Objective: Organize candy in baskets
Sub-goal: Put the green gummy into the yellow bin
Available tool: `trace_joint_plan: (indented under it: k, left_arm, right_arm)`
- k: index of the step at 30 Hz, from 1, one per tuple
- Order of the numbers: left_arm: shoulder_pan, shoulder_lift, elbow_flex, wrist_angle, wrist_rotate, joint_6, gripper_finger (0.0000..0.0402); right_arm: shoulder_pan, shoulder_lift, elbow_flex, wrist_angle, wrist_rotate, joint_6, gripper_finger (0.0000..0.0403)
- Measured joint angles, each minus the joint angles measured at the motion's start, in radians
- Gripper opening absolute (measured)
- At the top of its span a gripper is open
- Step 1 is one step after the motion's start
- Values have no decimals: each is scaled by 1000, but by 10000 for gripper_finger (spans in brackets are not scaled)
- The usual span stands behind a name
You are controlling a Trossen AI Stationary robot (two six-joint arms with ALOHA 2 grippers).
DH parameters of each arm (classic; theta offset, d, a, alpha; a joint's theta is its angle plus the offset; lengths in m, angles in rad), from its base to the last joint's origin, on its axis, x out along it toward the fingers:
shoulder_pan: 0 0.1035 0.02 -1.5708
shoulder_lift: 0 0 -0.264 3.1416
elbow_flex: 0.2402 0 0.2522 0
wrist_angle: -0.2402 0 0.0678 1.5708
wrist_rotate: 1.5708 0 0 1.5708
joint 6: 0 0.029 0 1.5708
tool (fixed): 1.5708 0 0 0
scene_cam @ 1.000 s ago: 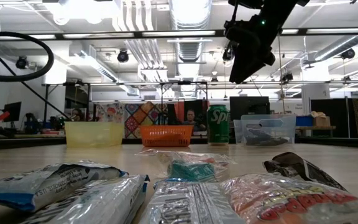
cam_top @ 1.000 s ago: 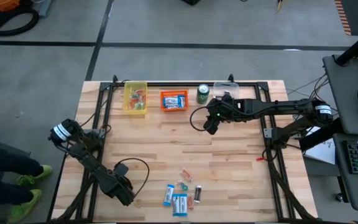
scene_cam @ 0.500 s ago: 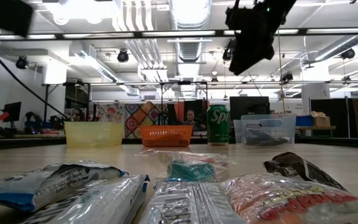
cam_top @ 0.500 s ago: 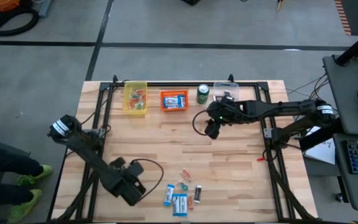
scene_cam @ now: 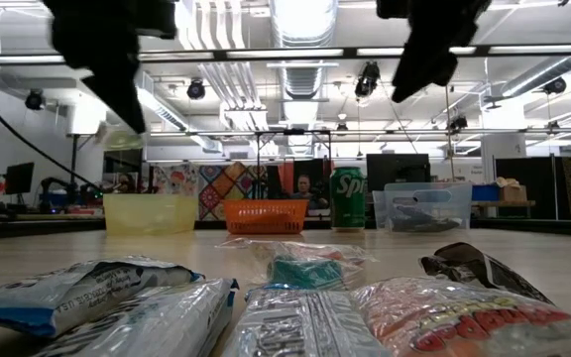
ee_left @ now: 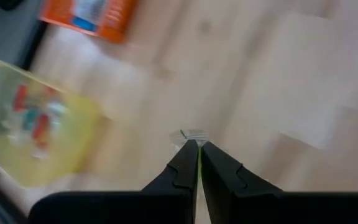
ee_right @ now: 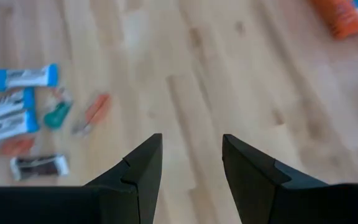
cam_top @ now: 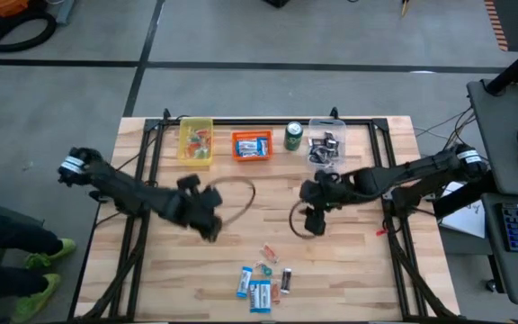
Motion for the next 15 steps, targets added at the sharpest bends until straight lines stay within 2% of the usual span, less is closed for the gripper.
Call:
trace_joint_plan:
  k: [4, 8, 12, 15]
  left_arm:
    - [179, -97, -57, 48, -6, 174, 0]
    - [403, -169, -109, 98, -7, 319, 0]
    - [658, -182, -143, 187, -7, 448, 0]
    - [838, -163, -170, 317, -7, 531, 0]
  right_arm:
    - [75, 0, -33, 13, 4, 71, 155]
    - [135, 0, -78, 90, 4, 109, 155]
    - [169, 0, -106, 150, 5, 131, 155]
    - [176, 1, -112, 156, 7, 152, 155]
